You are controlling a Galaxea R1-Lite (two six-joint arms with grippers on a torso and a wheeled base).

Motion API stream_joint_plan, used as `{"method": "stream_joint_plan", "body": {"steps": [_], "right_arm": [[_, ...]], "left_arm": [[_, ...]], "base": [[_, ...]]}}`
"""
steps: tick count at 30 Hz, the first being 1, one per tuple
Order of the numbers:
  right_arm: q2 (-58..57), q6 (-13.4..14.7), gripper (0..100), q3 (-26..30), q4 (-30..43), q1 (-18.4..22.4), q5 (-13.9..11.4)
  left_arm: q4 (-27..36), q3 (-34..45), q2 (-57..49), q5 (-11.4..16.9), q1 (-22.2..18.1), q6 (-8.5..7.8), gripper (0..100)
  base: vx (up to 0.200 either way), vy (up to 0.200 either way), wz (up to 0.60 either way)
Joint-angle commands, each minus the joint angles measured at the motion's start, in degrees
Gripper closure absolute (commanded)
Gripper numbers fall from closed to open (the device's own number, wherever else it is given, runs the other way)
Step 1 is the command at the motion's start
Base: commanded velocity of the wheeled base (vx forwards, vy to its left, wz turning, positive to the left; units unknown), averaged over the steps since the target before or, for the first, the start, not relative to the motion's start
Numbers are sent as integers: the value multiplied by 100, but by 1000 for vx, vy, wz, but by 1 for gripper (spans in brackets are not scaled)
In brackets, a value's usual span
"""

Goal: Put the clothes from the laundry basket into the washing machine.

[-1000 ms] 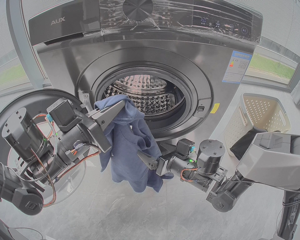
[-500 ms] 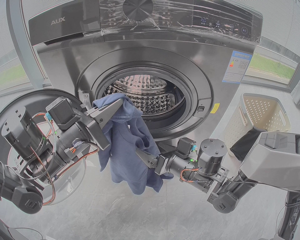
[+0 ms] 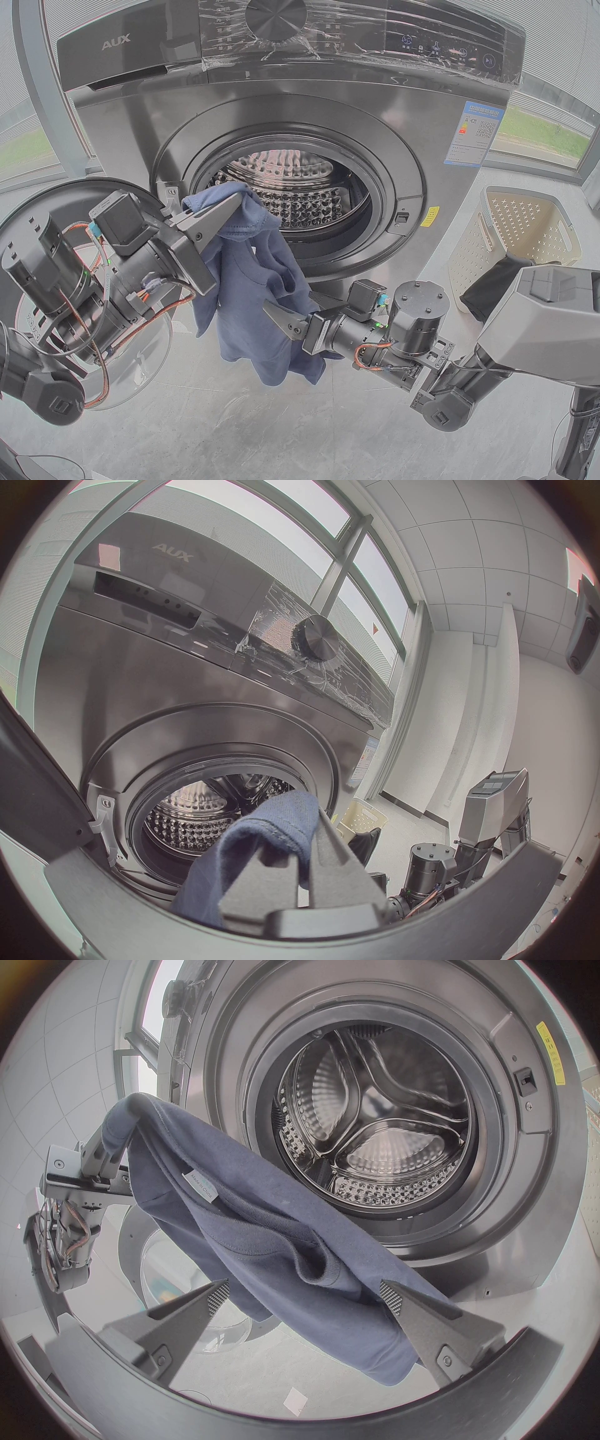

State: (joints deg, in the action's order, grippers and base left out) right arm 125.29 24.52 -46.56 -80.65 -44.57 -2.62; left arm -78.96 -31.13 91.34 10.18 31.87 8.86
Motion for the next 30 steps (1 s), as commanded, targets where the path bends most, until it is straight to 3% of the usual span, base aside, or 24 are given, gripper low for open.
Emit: {"method": "stream_joint_plan", "body": {"steps": [1,5,15,18,24,30], "right_arm": [[-14,80,0,-11,-3,-17,-2],[4,308,0,-20,-12,-17,7],[259,238,0,-310,6,-69,-2],[303,80,0,-389,15,-122,-2],[434,-571,0,-521,6,-184,-2],[434,-641,0,-723,208,-184,7]], "left_arm": [[-6,2,-11,2,4,1,100],[-6,2,-20,2,4,1,100],[-6,29,-38,10,13,-7,100],[-6,37,-38,10,21,-7,100],[-6,37,-47,10,21,-7,100],[-6,37,-55,10,21,-7,100]], "base": [[0,0,0],[0,0,0],[0,0,0],[0,0,0],[0,0,0],[0,0,0]]}}
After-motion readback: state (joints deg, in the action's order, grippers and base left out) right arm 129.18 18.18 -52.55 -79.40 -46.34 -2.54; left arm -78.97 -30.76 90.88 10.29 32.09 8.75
